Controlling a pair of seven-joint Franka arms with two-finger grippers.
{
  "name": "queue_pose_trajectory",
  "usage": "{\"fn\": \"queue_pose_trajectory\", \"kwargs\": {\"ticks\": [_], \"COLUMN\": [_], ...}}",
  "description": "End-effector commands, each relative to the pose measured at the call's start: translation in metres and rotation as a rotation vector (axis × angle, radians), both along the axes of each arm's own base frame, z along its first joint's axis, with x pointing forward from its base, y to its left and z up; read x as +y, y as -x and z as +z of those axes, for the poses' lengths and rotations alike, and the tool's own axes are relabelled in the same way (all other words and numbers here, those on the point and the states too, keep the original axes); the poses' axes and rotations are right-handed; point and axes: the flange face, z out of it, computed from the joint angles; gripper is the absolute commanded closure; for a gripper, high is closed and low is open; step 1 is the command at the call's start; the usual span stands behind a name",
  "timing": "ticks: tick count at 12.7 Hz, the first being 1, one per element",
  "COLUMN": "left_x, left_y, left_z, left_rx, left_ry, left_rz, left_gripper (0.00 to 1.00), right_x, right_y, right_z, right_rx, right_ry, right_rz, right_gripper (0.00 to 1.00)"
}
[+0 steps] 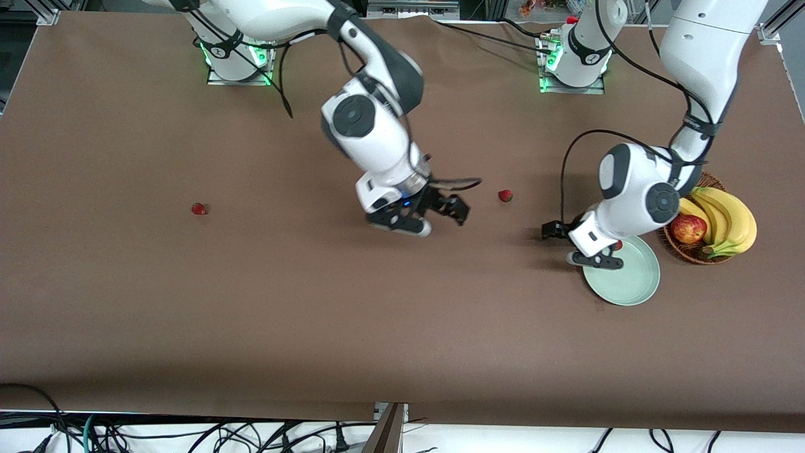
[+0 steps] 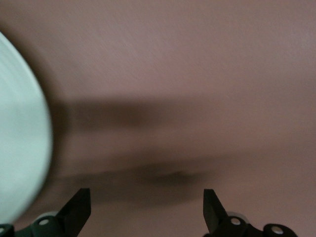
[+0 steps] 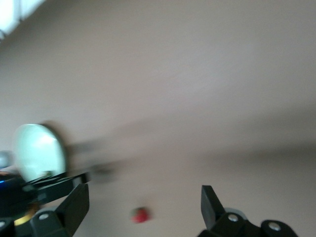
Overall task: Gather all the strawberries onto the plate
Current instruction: 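Reach the left gripper to the strawberry while the right gripper returns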
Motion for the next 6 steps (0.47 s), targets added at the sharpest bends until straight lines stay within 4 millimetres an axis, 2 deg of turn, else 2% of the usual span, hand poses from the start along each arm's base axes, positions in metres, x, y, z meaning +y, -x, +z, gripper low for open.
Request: {"fn": "queue_pose_trajectory", "kwargs": {"ticks": [1, 2, 4, 6], "left_x": [-0.025, -0.036, -0.067, -0.094], "left_y": [0.041, 0.055, 0.078, 0.095], "left_z": [0.009, 0.003, 0.006, 0.008], "left_rx": [0.082, 0.119, 0.154, 0.176], "left_ry": [-0.027, -0.045, -0.076, -0.093], "left_rz": [0.168, 0.232, 0.326, 0.372], "left_gripper": [0.0, 0.0, 0.0, 0.0], "right_x": [-0.093, -0.141, -0.24, -0.335], "right_y": [-0.021, -0.027, -0.03, -0.022], "right_z": [-0.018, -0.029, -0.055, -0.063], "right_rx": [-0.005, 0.032, 0.082, 0.117], "right_ry": [0.174, 0.243, 0.325, 0.344], "right_rz": [0.22, 0.293, 0.425, 0.53], "right_gripper": [0.0, 0.0, 0.0, 0.0]}}
